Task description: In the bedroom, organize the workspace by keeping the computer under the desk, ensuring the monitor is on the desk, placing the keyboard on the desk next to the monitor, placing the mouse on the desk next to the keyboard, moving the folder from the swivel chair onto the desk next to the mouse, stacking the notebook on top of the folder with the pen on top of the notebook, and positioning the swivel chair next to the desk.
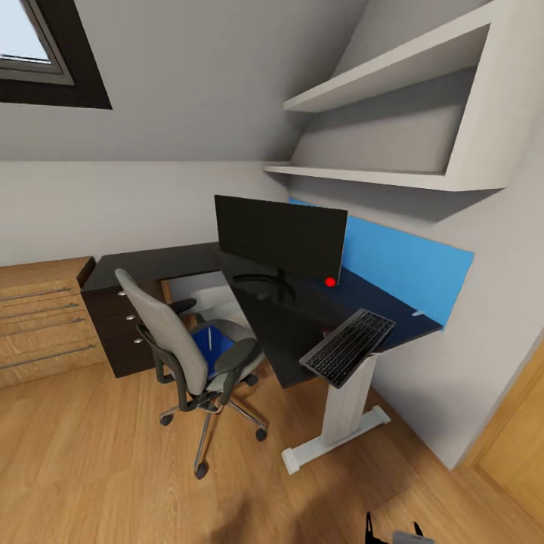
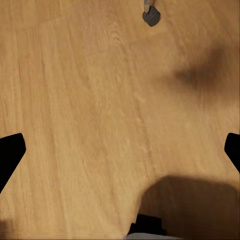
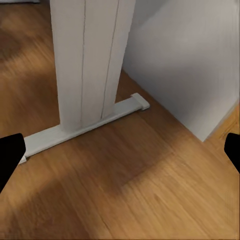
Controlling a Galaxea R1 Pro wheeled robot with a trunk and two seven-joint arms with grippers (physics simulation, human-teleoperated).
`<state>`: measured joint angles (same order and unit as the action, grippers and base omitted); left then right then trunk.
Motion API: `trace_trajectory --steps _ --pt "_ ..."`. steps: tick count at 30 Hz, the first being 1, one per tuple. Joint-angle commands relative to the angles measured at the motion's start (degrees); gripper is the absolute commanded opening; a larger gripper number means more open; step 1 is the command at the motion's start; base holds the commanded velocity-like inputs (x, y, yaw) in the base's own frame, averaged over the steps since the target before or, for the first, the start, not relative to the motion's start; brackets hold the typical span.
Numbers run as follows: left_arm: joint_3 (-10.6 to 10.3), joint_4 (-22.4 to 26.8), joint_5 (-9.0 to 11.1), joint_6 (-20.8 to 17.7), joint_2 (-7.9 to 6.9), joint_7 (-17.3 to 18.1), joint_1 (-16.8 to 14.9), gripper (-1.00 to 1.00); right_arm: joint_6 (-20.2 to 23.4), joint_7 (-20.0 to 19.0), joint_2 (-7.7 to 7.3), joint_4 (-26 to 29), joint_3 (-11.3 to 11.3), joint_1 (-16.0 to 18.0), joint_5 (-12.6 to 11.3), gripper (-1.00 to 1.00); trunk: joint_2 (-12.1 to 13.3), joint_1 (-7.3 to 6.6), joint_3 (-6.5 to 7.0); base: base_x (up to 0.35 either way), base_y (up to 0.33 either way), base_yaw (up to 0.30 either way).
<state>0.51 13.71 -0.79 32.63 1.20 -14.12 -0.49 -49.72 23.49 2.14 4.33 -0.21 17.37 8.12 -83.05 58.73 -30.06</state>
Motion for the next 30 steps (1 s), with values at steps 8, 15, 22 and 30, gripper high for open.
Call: trace_trajectory --steps 8,15,22,30 --pt "0.2 -0.5 0.1 0.3 0.11 -0.3 0.0 1.0 0.0 0.5 -0.52 0.1 -0.1 0.0 0.6 1.0 0.0 0.0 -0.06 0.0 0.0 0.003" --pt "0.3 3.6 3.7 -1.7 0.29 -0.6 -0.1 1.0 1.1 0.5 0.11 -0.1 -0.4 0.0 -1.0 1.0 0.0 0.0 -0.06 0.0 0.0 0.0" --pt "0.1 5.9 10.6 -8.4 0.53 -0.3 -0.1 1.0 8.0 -0.4 0.63 0.2 -0.7 0.0 -1.8 1.0 0.0 0.0 -0.06 0.0 0.0 0.0" --pt "0.1 6.6 11.6 -9.8 0.48 -0.2 -0.1 1.0 9.0 -0.6 0.12 0.2 -0.9 0.0 -2.1 1.0 0.0 0.0 -0.06 0.0 0.0 0.0"
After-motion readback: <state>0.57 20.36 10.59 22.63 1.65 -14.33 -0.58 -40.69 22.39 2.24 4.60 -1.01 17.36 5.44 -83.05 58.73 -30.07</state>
